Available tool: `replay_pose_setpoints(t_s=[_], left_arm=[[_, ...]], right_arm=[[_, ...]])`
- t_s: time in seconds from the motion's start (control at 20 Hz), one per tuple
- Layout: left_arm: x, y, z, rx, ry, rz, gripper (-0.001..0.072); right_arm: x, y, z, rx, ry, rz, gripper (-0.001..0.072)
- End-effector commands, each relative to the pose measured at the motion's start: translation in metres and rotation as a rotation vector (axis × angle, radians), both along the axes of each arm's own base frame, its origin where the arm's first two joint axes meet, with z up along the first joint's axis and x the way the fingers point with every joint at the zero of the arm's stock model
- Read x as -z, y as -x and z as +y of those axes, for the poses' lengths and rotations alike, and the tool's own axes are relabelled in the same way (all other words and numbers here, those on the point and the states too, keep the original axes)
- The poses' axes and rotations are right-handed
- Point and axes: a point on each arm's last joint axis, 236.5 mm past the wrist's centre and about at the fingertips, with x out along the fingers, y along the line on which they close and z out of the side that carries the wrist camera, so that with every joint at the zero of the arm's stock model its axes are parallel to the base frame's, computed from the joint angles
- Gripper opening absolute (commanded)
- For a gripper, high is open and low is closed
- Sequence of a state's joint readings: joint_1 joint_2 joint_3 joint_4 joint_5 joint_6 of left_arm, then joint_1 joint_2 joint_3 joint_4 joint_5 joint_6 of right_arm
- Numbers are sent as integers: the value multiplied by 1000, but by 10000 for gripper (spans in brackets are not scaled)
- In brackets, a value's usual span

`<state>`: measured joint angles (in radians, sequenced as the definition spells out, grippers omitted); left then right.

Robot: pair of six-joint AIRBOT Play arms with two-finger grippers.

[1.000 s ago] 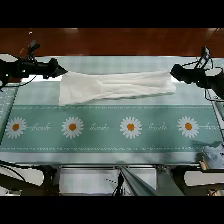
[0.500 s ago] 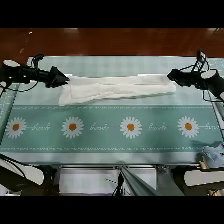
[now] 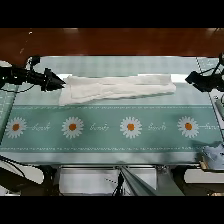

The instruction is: Fold the shirts.

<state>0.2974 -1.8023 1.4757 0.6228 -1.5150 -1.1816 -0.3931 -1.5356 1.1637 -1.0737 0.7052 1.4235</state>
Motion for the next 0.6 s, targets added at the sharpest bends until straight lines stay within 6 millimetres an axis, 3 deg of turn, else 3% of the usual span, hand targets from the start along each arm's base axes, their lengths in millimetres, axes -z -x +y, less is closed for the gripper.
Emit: replay_pose_setpoints(t_s=[0.0, 0.25, 0.5, 0.55], left_arm=[[-8, 3, -11, 32, 10, -19, 366], [-23, -1, -30, 47, 63, -54, 366], [-69, -21, -45, 3, 217, -147, 366], [-79, -25, -48, -9, 255, -163, 366]], right_arm=[[18, 13, 22, 43, -308, 58, 602], [45, -9, 71, 41, -424, 70, 599], [52, -47, 123, 58, -403, -11, 575], [50, -56, 127, 74, -375, -44, 521]])
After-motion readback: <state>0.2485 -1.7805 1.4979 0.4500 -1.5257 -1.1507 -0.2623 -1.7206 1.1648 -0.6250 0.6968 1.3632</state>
